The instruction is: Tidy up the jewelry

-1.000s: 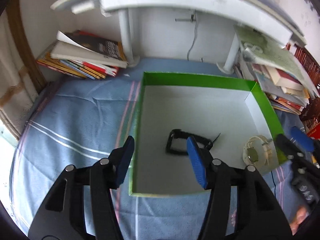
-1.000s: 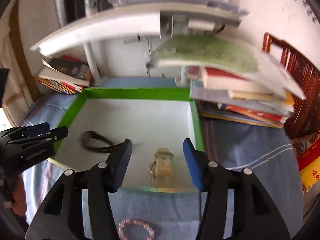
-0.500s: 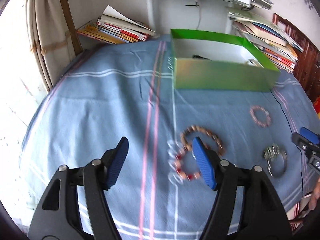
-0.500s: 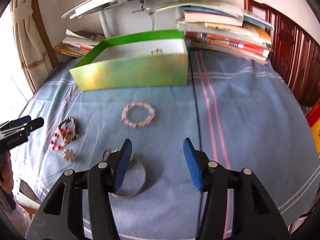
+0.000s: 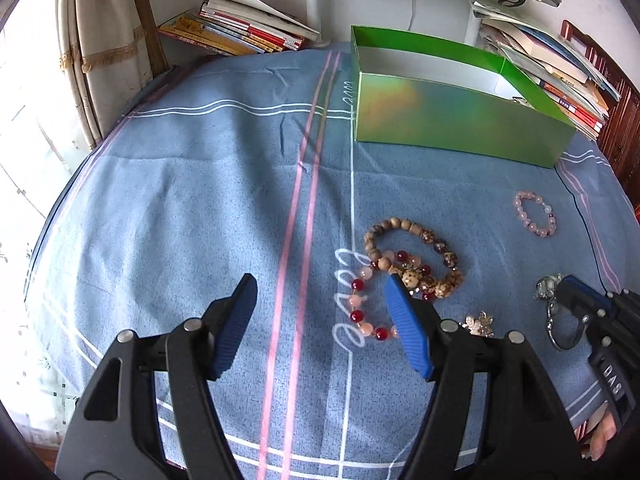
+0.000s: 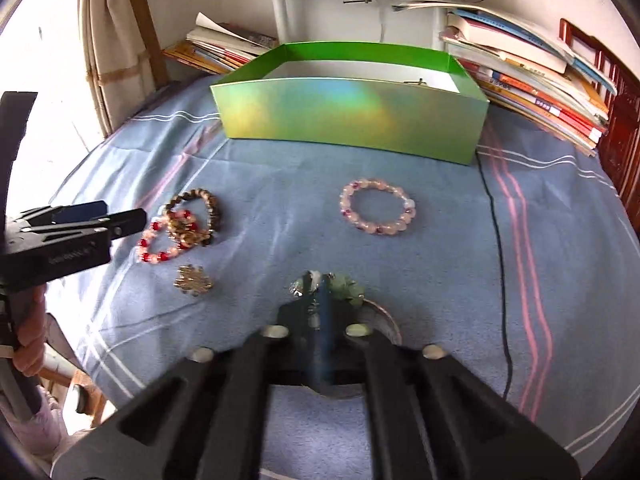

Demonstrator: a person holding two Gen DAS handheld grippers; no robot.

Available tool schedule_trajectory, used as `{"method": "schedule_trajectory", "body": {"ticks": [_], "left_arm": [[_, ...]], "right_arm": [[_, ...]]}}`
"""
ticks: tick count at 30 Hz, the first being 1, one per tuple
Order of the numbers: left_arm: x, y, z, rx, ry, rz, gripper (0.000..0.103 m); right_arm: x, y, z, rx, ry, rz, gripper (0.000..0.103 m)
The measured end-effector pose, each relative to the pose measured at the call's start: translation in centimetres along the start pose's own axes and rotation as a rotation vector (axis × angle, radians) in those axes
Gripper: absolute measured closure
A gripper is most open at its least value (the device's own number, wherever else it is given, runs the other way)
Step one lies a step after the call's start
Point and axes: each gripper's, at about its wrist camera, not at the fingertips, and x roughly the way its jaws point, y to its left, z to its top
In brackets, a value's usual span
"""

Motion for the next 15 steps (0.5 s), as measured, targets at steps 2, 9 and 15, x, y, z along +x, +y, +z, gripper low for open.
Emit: {"method": "schedule_trajectory", "body": {"ticks": [2,9,15], "left_arm": [[0.0,0.0,0.0,0.001,0.001,-0.003,0.036],[0.2,-0.4,-0.5,0.023,0.017,-0.003,0.035],[0.9,-0.8,-0.9,0.044,0.042,-0.002,0.035]], "right_arm": [[-0.3,-0.4,0.2,0.020,-0.013,0.001,0.103],[-4.0,-3.7,1.5,0.117,-0.117,-0.046,0.103],[-3.0,-3.6,1.7,0.112,-0.065,-0.030,0.093]]}}
